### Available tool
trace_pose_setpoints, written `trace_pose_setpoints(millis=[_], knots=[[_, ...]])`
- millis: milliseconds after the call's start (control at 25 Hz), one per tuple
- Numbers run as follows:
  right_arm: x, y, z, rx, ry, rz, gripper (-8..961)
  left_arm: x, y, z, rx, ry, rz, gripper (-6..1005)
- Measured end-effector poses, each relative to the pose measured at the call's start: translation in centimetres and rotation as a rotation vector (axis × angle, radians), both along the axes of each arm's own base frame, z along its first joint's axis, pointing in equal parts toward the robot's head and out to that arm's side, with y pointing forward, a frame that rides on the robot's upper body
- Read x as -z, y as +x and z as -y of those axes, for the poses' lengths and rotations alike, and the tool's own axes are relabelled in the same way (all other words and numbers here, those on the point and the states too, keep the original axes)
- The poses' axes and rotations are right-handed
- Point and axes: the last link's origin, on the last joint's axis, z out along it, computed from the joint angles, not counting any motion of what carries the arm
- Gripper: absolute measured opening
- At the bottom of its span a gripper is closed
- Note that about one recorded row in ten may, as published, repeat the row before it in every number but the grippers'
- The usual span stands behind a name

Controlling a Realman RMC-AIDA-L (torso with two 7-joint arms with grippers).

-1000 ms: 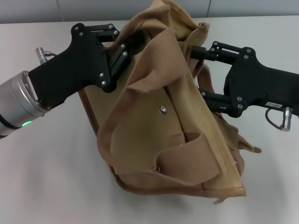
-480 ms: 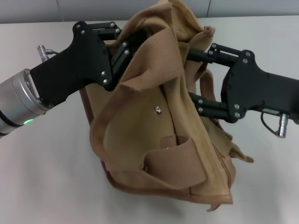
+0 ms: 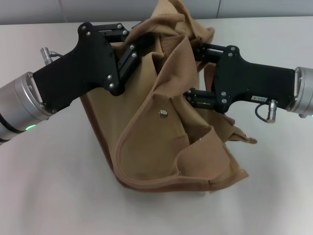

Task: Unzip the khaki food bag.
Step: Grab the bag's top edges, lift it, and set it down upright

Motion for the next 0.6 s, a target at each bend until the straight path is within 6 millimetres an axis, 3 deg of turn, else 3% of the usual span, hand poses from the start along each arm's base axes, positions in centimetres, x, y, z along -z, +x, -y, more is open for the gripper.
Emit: trace_pose_setpoints(millis=[440, 600], knots=[[0.3, -0.4, -1.6, 0.108, -0.027, 0.018, 664, 0.0, 0.1, 0.0, 0.006, -0.001, 0.0, 65], [1.0, -0.8, -1.7, 0.103, -0.045, 0.043, 489, 0.0, 0.1, 0.0, 0.007, -0.002, 0.0, 65]])
